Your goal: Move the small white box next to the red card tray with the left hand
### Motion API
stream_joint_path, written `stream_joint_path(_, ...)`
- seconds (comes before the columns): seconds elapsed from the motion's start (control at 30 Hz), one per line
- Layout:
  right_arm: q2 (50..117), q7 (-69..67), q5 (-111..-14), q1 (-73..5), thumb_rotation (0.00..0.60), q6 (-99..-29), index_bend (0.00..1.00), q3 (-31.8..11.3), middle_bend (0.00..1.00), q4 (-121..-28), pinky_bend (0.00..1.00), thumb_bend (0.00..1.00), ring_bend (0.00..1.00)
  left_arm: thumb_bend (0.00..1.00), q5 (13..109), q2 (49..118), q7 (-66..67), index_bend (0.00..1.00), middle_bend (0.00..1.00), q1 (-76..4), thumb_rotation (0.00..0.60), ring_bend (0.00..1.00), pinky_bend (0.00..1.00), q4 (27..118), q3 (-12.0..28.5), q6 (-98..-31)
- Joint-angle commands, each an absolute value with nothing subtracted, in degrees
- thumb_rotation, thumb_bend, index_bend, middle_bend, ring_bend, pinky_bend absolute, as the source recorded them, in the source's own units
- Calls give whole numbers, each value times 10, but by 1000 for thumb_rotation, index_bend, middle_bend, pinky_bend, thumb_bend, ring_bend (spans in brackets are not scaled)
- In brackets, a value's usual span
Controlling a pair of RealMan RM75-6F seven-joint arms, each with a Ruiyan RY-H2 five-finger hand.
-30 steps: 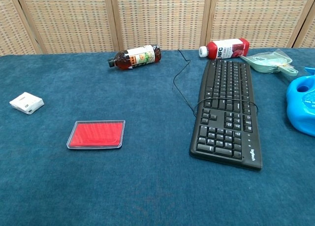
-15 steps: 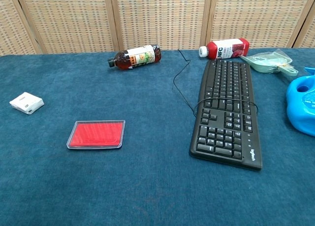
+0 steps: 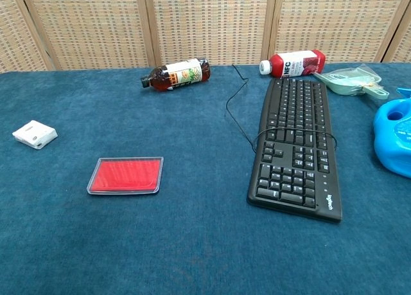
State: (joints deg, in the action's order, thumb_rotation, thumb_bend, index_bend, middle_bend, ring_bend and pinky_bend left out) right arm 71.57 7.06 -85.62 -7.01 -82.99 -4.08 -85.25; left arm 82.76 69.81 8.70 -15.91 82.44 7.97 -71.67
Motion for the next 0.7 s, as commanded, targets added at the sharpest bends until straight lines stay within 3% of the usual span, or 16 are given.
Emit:
stream_joint_path(0.03,715,69,-853,-70,600,-829,0,-42,0,-853,0,0,0,211,796,673,85,0,0,-214,600,0,0,815,96,-627)
stream_joint_path(0.33,716,70,-846,-71,600,-827,0,-46,0,-849,0,0,0,224,777,704,107,0,0,-298,600,0,0,718,89,-497)
stream_joint_path(0.7,721,75,-842,-73,600,-827,3,-48,0,-844,0,0,0,234,768,777,82,0,0,-346,600,0,0,602,75,-438)
